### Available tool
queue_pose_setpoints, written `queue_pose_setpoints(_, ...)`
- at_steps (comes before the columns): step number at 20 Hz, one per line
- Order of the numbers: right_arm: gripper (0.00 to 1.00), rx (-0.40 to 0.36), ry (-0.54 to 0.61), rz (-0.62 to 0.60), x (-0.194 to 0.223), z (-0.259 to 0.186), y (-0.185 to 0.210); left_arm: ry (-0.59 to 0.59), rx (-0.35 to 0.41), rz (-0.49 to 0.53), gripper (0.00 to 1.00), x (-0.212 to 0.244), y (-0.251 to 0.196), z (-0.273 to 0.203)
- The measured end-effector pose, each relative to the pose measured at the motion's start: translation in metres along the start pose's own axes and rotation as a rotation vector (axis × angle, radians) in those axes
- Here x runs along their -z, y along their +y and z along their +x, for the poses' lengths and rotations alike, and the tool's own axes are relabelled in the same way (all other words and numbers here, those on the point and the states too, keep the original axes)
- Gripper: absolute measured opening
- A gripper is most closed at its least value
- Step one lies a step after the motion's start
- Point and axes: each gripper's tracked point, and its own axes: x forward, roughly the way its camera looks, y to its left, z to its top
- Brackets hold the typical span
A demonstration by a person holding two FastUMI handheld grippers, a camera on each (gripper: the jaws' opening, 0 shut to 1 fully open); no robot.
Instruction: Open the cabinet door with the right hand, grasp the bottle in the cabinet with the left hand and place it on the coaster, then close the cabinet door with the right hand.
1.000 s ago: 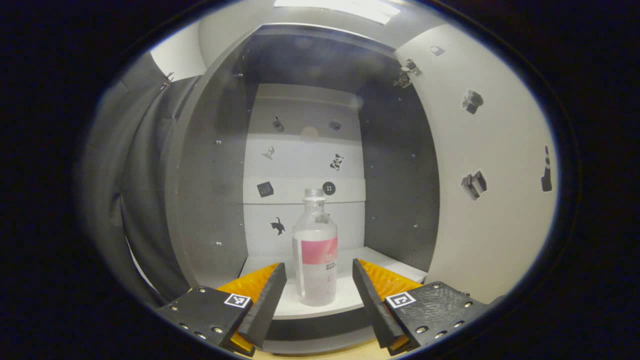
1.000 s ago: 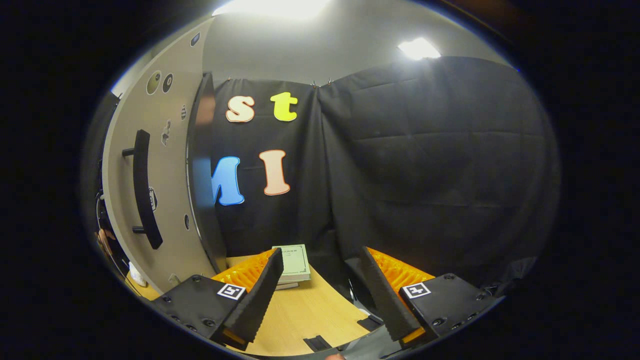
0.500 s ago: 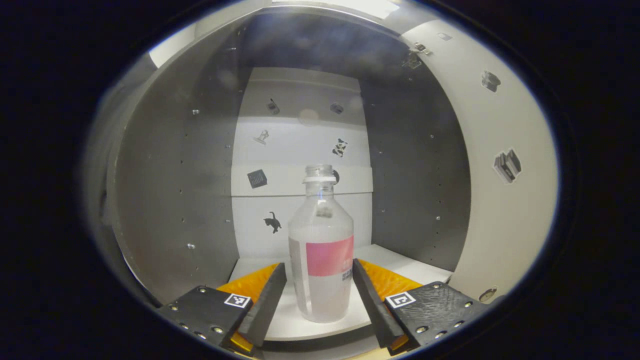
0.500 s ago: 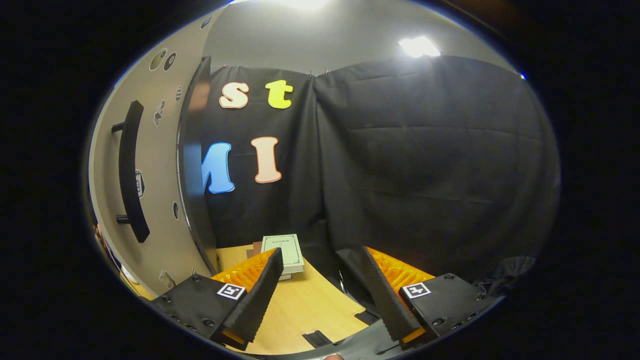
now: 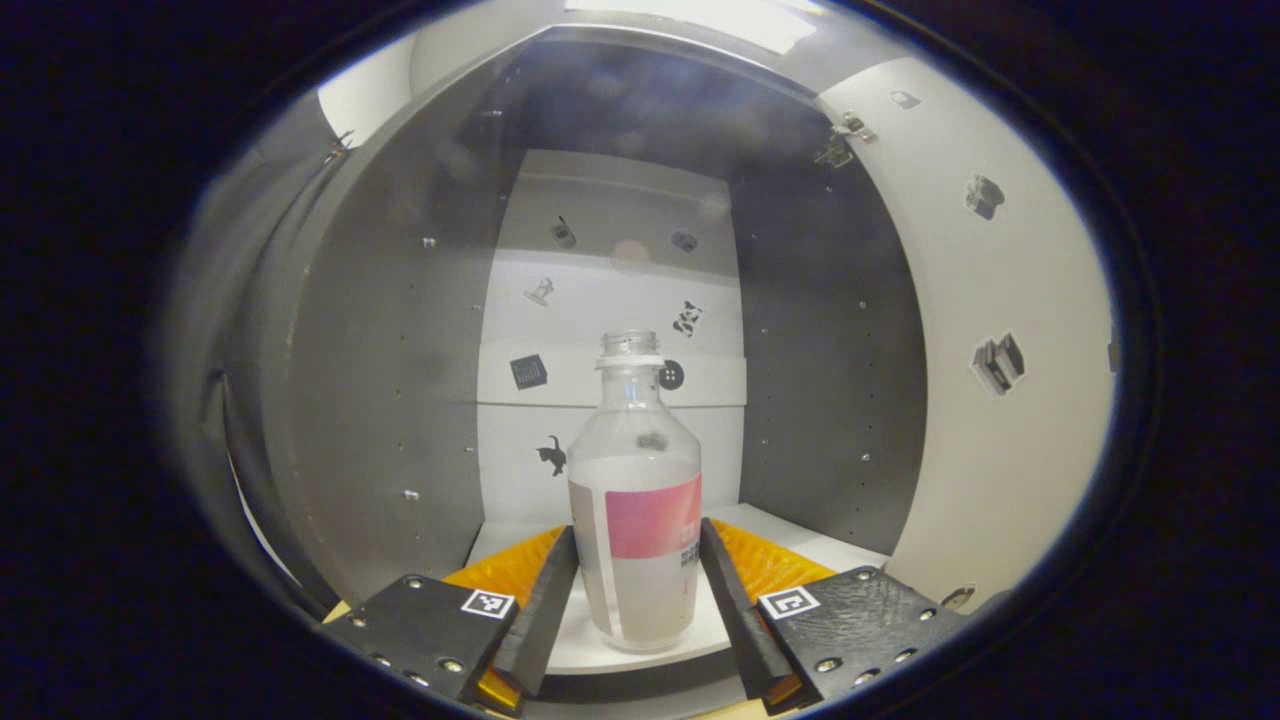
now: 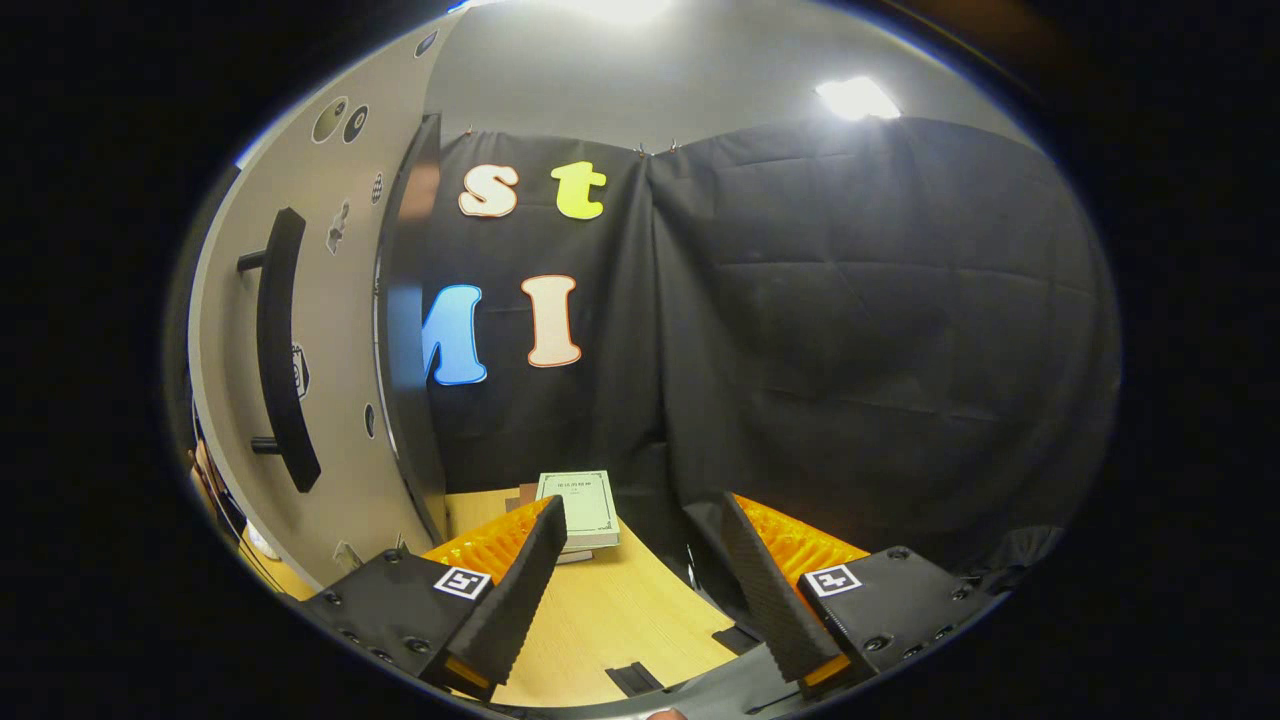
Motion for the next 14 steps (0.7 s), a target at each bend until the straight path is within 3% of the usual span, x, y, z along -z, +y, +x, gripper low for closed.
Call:
queue_pose_setpoints(1, 0.93, -0.01, -0.001, 0.005, -0.001, 0.0, 0.0, -0.006, -0.004, 0.005, 0.72, -0.002, 0.0, -0.004)
queue_pose_setpoints(2, 0.98, -0.023, -0.004, 0.011, -0.002, 0.0, 0.0, -0.011, -0.008, 0.012, 0.72, -0.006, 0.001, -0.011)
queue_pose_setpoints(14, 0.98, -0.151, -0.029, 0.07, -0.005, -0.013, -0.001, -0.071, -0.09, 0.05, 0.72, -0.03, 0.02, -0.126)
